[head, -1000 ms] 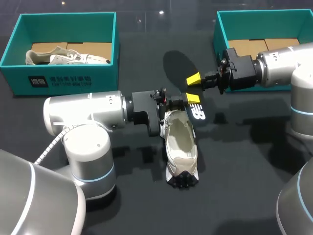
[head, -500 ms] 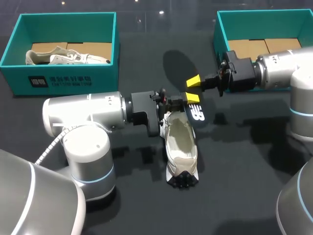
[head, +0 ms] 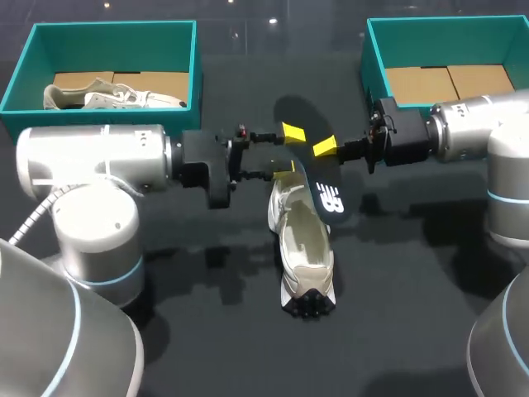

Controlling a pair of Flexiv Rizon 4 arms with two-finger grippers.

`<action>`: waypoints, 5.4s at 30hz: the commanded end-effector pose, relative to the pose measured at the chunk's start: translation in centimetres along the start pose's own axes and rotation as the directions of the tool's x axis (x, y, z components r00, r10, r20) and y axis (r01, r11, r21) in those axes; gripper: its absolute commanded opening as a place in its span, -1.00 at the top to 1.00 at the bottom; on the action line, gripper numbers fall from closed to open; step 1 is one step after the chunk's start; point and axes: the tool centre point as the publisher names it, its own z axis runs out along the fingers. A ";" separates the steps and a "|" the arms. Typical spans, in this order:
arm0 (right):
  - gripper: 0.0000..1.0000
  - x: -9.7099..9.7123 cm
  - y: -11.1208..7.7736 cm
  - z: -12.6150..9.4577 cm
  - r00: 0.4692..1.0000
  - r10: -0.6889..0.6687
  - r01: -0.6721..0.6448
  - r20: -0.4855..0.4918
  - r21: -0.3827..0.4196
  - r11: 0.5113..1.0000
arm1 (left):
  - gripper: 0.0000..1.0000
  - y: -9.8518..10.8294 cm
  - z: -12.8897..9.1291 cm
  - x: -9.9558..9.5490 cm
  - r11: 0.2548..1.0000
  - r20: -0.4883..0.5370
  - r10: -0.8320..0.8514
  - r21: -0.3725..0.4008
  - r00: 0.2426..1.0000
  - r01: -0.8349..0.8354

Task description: Take the shoe out of the shoebox, open the shoe tongue, remove and reinsert the insole, then place the shoe into the shoebox

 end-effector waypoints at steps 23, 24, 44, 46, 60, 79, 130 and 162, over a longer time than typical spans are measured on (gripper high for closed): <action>1.00 2.1 -2.1 1.9 0.997 0.078 -0.080 -0.027 -0.054 0.995 | -1.00 6.1 -3.3 -5.7 1.000 -0.568 0.016 0.017 0.823 -0.007; 1.00 2.4 -2.4 2.0 0.997 0.078 -0.080 -0.029 -0.057 0.995 | -1.00 6.1 -3.3 -5.7 1.000 -0.568 0.016 0.017 0.823 -0.007; 1.00 2.3 -3.1 1.9 0.995 0.078 -0.083 -0.062 -0.074 0.994 | -1.00 9.2 -1.2 -9.5 0.982 -0.816 -0.067 0.048 0.574 0.183; 1.00 2.2 -3.2 1.9 0.995 0.076 -0.081 -0.064 -0.075 0.994 | -1.00 9.7 -0.8 -10.0 0.988 -0.862 -0.055 0.026 0.503 0.153; 1.00 2.2 -3.2 1.9 0.995 0.076 -0.081 -0.064 -0.075 0.994 | -1.00 10.8 0.7 -10.3 0.989 -0.951 -0.080 -0.039 0.300 0.141; 1.00 2.2 -3.2 1.9 0.995 0.076 -0.081 -0.064 -0.075 0.994 | -1.00 10.7 4.4 -8.2 0.966 -0.995 0.083 0.065 -0.061 0.248; 1.00 2.2 -3.2 1.9 0.995 0.076 -0.081 -0.064 -0.075 0.994 | -1.00 5.4 -4.2 -7.6 0.969 -0.851 -0.030 0.103 0.524 0.223; 1.00 2.2 -3.2 1.9 0.995 0.076 -0.081 -0.064 -0.075 0.994 | -1.00 2.9 -7.6 -4.2 0.983 -0.521 -0.030 0.140 0.853 0.120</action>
